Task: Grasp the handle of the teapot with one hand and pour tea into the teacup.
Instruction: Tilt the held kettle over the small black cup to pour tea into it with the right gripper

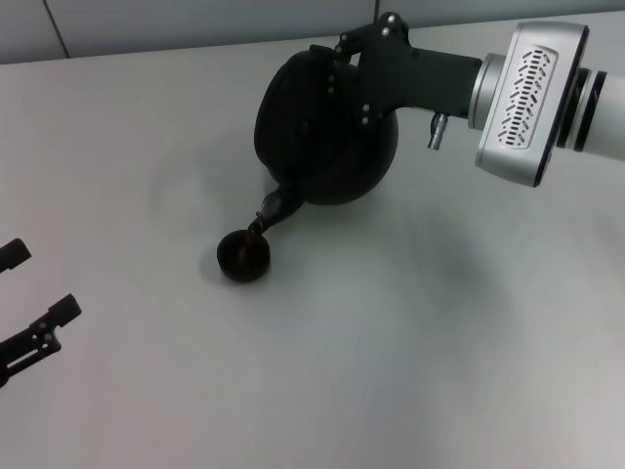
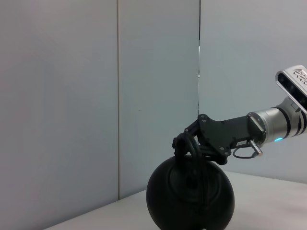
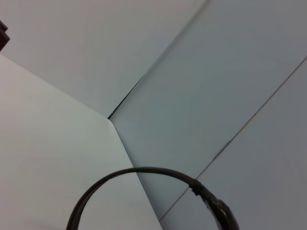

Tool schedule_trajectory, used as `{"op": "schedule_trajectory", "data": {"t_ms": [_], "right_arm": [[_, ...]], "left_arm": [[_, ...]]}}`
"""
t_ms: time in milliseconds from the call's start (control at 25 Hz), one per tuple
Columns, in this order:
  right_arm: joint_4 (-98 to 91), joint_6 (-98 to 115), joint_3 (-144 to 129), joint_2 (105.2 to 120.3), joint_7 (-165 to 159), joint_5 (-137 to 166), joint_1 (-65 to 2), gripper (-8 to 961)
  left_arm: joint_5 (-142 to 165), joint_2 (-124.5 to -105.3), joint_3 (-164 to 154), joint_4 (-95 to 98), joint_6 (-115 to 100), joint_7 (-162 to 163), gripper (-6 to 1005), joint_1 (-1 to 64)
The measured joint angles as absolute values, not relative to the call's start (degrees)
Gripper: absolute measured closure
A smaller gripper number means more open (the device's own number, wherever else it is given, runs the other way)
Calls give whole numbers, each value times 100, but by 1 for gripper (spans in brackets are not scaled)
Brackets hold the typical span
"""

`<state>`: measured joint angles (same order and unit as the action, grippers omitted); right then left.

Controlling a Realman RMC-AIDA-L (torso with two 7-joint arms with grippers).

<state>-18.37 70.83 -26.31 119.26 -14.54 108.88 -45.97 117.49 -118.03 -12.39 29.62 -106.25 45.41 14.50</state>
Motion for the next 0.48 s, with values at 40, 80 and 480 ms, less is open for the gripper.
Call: {"op": "schedule_trajectory", "data": {"t_ms": [40, 80, 480], "right_arm": [[-1837, 7081, -2632, 11926, -1492, 10887, -4597, 866], [-1837, 7080, -2632, 11926, -1547, 10886, -4597, 866], [-1897, 7080, -2606, 11912, -2883, 10880, -4444, 866]], "left_arm": [[11749, -11803, -1239, 2961, -10625, 4541, 173, 1450], [11728, -11802, -1239, 2961, -10625, 4546, 173, 1450], [11706, -11803, -1239, 2962, -10625, 4587, 172, 1450]]}}
